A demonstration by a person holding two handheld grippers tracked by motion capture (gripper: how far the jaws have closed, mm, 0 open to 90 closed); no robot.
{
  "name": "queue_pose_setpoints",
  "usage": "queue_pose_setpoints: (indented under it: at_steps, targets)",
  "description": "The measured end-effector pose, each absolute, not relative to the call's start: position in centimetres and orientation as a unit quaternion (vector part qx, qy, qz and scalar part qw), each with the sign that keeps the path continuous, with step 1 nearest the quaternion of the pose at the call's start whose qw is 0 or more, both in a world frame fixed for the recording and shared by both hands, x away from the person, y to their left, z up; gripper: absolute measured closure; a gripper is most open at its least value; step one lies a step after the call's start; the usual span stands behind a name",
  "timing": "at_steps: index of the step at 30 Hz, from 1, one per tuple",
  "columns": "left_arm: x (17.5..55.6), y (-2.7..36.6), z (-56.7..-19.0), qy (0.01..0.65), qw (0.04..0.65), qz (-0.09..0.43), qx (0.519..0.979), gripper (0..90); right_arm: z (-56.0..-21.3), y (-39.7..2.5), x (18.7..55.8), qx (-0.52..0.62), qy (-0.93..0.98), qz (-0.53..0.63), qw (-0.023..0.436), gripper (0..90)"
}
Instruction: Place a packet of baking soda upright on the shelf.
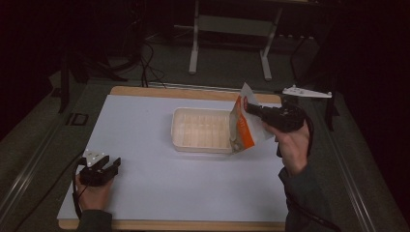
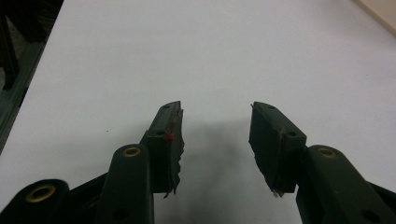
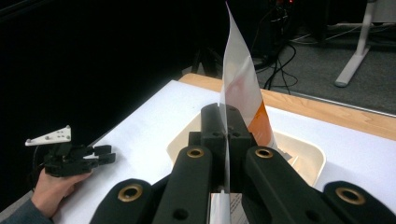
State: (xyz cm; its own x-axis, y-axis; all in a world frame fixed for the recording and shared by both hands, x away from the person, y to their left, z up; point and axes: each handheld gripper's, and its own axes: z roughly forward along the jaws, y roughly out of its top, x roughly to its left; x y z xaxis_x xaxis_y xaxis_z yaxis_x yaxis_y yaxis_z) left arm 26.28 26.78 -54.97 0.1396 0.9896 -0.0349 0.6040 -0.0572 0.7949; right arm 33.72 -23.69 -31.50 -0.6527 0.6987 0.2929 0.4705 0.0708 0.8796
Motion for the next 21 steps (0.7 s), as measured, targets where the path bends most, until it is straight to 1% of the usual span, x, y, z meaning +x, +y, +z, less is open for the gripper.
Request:
queue_pose_setpoints:
  at_steps: [21]
  targets:
    - [26.3,26.8,-55.0,0.593,0.348,0.279,0.67,53.8,-31.3,-22.7,36.7,0.427,0.72,0.53,0.136,90.0]
